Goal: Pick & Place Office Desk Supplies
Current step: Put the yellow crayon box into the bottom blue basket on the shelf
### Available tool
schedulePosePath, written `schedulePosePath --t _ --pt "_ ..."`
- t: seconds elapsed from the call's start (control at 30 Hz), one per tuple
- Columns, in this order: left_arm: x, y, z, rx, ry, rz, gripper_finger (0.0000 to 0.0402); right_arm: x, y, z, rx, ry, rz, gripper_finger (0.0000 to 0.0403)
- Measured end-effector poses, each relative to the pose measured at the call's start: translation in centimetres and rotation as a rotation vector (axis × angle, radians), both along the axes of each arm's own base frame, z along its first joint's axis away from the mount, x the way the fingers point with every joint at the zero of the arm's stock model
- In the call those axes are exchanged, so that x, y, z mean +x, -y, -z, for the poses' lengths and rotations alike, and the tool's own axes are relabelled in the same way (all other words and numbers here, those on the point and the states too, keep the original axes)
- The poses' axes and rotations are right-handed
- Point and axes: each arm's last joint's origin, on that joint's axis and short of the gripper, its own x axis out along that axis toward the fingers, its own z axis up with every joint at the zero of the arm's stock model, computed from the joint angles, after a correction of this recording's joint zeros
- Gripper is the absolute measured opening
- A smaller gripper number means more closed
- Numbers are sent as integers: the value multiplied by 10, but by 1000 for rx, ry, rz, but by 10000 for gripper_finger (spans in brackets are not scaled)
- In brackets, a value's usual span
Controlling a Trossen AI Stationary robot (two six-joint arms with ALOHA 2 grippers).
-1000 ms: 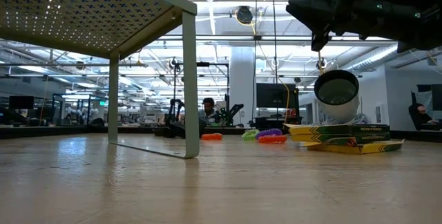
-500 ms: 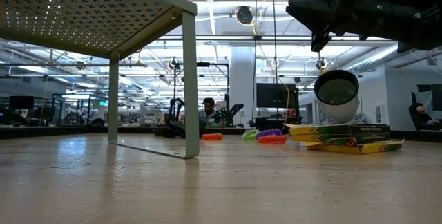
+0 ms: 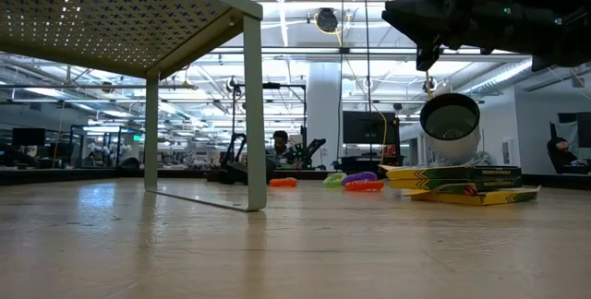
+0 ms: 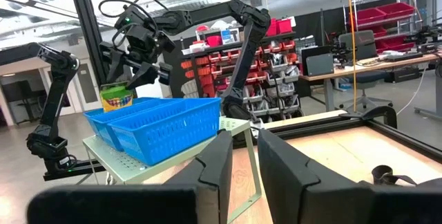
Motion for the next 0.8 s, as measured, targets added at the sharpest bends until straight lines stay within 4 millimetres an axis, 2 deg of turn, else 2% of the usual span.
schedulePosePath --t 0.13,0.37,0.67,0.8 --pt "-1 4 -5 -9 54 27 220 0 0 0 0 0 0 59" --pt "-6 12 -18 -102 129 74 214 0 0 0 -1 -1 -4 59" --pt "-8 12 -17 -107 136 26 201 0 0 0 -1 -3 -4 59" --pt "-7 10 -15 -50 164 -17 200 0 0 0 -1 -3 -4 59"
